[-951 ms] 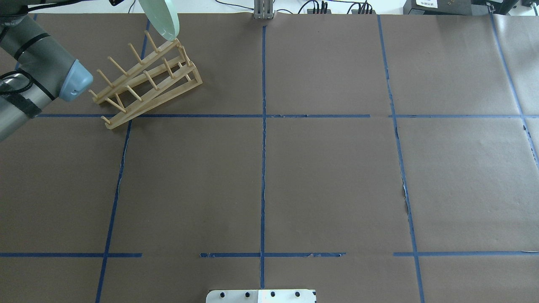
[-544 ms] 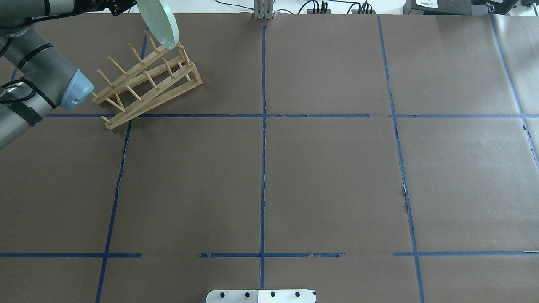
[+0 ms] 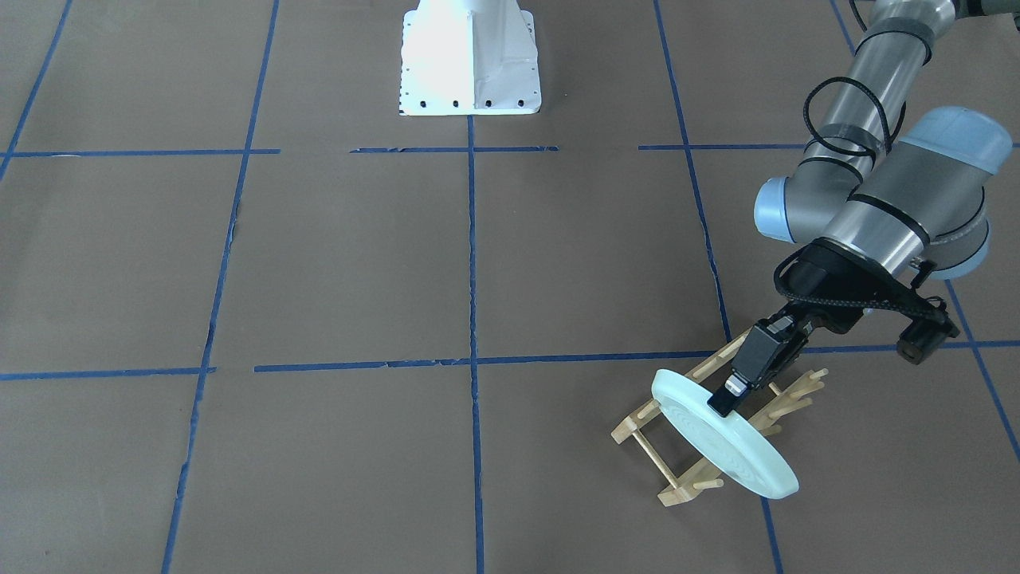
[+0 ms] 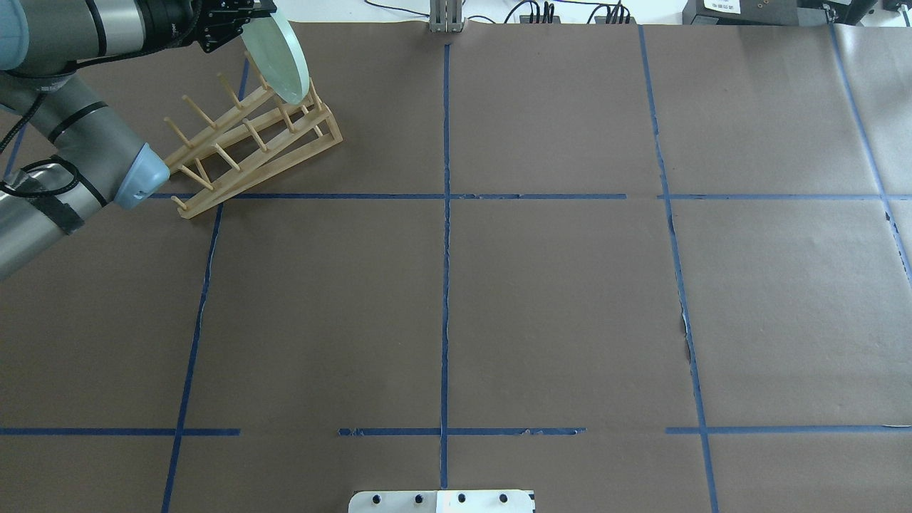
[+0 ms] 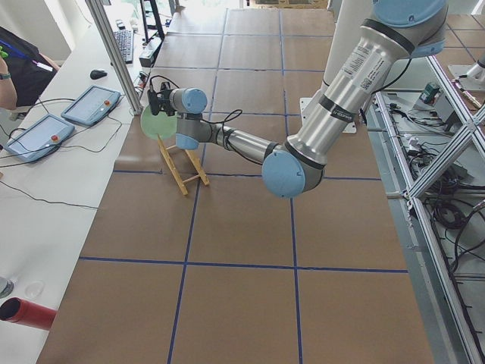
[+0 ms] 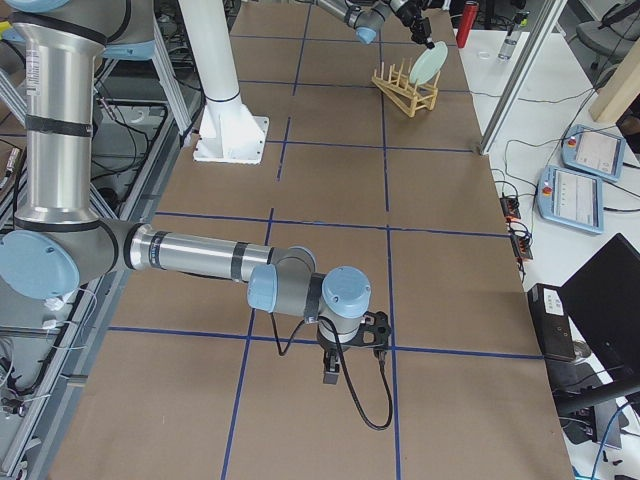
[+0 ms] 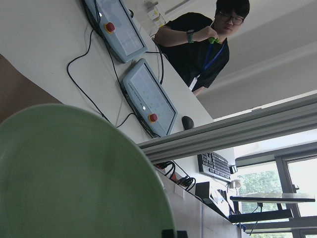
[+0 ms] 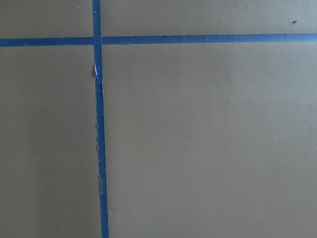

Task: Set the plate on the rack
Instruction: 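Carry the upright plate with the left gripper over the wooden rack, then lower the plate between the rack pegs and open the left gripper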

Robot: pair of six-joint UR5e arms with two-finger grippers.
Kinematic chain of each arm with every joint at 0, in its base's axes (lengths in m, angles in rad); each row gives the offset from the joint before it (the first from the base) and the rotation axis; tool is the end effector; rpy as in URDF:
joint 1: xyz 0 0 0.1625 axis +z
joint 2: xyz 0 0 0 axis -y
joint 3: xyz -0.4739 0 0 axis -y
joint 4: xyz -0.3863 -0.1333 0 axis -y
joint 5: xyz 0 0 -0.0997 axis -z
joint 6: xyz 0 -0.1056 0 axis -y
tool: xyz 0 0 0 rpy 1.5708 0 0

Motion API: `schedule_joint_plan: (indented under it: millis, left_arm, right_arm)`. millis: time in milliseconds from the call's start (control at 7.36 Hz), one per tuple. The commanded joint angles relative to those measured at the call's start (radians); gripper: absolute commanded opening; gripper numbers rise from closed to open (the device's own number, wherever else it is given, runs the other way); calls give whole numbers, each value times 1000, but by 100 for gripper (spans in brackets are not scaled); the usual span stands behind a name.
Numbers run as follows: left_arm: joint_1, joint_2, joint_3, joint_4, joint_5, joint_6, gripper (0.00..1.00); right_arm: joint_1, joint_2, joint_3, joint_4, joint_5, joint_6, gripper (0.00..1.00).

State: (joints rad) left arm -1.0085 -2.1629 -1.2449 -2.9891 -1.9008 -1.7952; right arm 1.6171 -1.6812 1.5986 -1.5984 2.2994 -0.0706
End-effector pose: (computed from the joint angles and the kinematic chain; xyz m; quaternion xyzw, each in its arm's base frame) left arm 0.3028 -0.6663 0.3437 0.1802 0.7220 -0.2797 0.6067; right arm 0.0825 -0.4198 0.7547 -0.0306 -0.3582 0.0083 0.9331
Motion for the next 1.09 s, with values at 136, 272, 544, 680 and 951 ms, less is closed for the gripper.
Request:
schedule_joint_plan:
  millis: [136, 272, 544, 680, 951]
  left_arm:
    - [4, 6, 1, -1, 5, 2, 51]
    - [2, 6, 1, 1, 5, 2, 64]
    - [-8, 6, -5, 9, 2, 4, 100]
    - [-27, 29, -10, 37, -57, 10, 100]
    - [-89, 125, -145, 332, -281, 308, 100]
  right_arm:
    - [1, 0, 1, 0, 0, 0, 100]
    - [0, 0, 0, 0, 0, 0, 100]
    - [0, 0, 1, 0, 0, 0, 100]
    - [1, 0, 1, 0, 0, 0, 100]
    - [0, 0, 0, 0, 0, 0, 100]
